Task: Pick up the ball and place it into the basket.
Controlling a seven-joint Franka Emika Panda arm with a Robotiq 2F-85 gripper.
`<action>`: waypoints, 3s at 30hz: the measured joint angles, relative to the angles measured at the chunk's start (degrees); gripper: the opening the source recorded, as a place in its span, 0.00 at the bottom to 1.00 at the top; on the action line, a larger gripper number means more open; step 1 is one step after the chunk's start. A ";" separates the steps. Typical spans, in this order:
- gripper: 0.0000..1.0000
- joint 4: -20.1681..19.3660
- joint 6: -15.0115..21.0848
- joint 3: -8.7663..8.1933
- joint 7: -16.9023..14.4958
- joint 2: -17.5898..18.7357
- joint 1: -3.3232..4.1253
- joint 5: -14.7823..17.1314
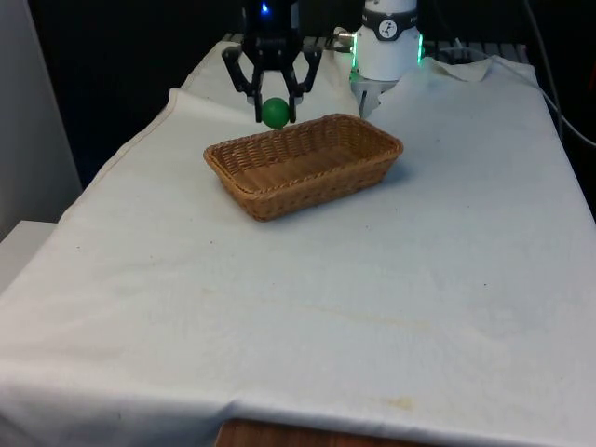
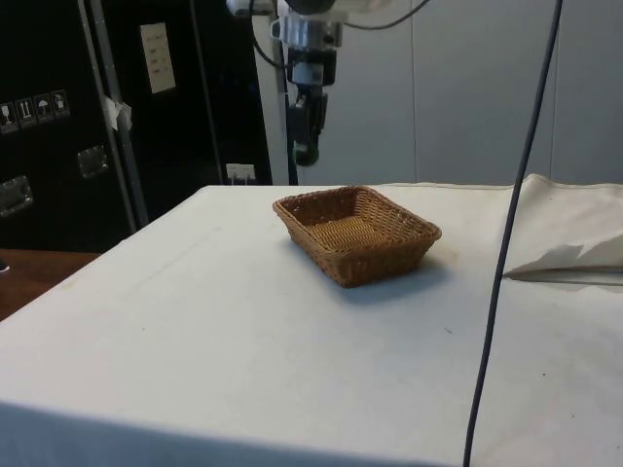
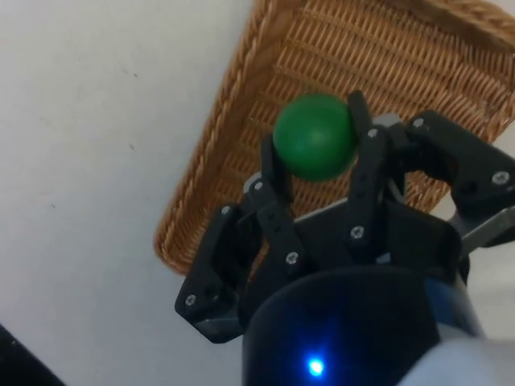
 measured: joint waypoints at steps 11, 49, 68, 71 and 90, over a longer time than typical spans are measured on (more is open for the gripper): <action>0.00 -7.79 6.82 2.98 1.43 -0.34 0.00 0.11; 1.00 -7.91 7.22 4.81 5.67 -2.58 -0.06 -1.43; 1.00 1.66 2.69 6.19 9.11 0.80 -0.06 -3.32; 1.00 3.15 2.69 6.19 9.11 2.23 -0.06 -3.32; 1.00 6.30 3.15 6.13 5.21 3.61 -0.06 -3.38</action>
